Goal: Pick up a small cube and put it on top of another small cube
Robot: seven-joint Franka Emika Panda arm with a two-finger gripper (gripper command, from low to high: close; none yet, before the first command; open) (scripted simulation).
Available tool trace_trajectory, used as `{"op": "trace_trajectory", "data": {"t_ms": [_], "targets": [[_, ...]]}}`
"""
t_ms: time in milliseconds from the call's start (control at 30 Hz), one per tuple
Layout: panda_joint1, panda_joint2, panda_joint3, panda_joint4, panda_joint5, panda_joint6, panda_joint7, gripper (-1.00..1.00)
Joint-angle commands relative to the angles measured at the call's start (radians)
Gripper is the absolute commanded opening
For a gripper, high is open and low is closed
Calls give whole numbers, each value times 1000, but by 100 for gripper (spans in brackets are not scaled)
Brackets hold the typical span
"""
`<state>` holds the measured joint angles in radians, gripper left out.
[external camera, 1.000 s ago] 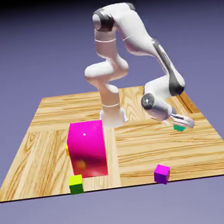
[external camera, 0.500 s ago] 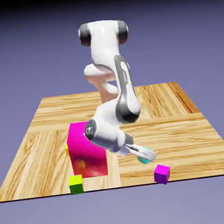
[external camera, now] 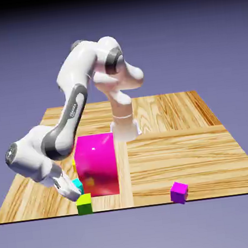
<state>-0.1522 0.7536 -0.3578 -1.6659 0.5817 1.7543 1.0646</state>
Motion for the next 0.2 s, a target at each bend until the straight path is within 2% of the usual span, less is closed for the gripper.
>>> {"op": "trace_trajectory", "data": {"t_ms": [0, 167], "targets": [[0, 0, 0, 0, -2, 0, 0, 100], [-31, -33, -24, 115, -39, -140, 36, 100]]}}
